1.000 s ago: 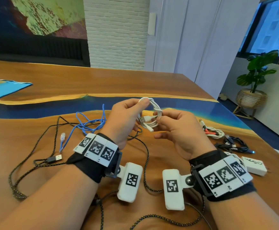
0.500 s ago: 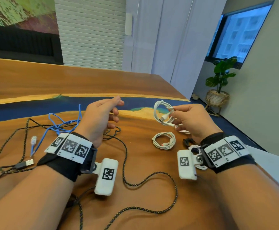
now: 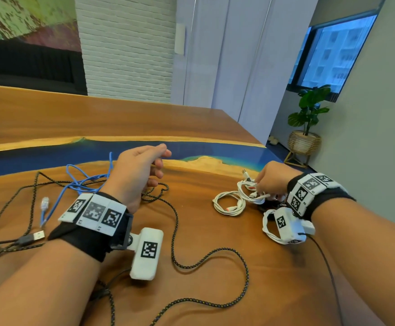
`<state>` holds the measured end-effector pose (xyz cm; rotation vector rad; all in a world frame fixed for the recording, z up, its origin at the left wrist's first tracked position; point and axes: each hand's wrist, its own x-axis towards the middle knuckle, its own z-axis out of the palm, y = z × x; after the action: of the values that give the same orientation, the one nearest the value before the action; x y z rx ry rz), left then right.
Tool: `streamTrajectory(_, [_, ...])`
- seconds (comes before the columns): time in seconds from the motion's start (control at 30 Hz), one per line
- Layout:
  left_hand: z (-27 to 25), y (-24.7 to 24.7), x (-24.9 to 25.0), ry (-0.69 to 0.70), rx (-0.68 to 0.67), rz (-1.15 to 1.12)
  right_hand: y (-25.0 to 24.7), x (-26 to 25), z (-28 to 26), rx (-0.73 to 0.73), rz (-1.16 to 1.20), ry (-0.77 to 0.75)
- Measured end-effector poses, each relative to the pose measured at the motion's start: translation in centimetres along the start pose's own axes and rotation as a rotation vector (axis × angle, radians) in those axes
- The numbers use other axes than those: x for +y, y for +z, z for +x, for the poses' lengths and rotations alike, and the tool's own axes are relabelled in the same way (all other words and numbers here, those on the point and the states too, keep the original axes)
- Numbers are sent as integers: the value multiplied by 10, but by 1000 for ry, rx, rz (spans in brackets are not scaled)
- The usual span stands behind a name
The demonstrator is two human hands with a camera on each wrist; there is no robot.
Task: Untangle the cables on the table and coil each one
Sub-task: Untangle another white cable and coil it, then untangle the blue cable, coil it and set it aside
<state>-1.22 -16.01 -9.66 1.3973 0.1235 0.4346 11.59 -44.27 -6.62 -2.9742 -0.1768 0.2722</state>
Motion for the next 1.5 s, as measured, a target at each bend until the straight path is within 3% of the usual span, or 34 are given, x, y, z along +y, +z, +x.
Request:
streamTrajectory(0.17, [-2,-2,4,-7,-5,0,-7,-10,-3,31,-113,-26])
streamTrajectory(0.43, [0,-16,23,32,47,-44,-5,-91,-17,223,-280,-319])
streamTrajectory(0.6, [7,-39,40,74,119,-101,17,-168,-44,42,-127,-642])
streamTrajectory(0.7, [10,-54,47,84,165,-154,35,-209,-47,15,-125,-785])
streamTrajectory(0.97, [15,-76,45,71,251,-138,63,-261,-32,-34,-270,-738])
streamTrajectory(1.17, [15,-77,42,49,292,-128,49,-251,-13,54,25,-721])
streamTrajectory(1.33, [15,-71,41,113,281,-121,18,-225,-28,-33,974,-659])
streamTrajectory(1.5, [9,-54,42,185,167,-82,-2,-184,-58,-86,1416,-667])
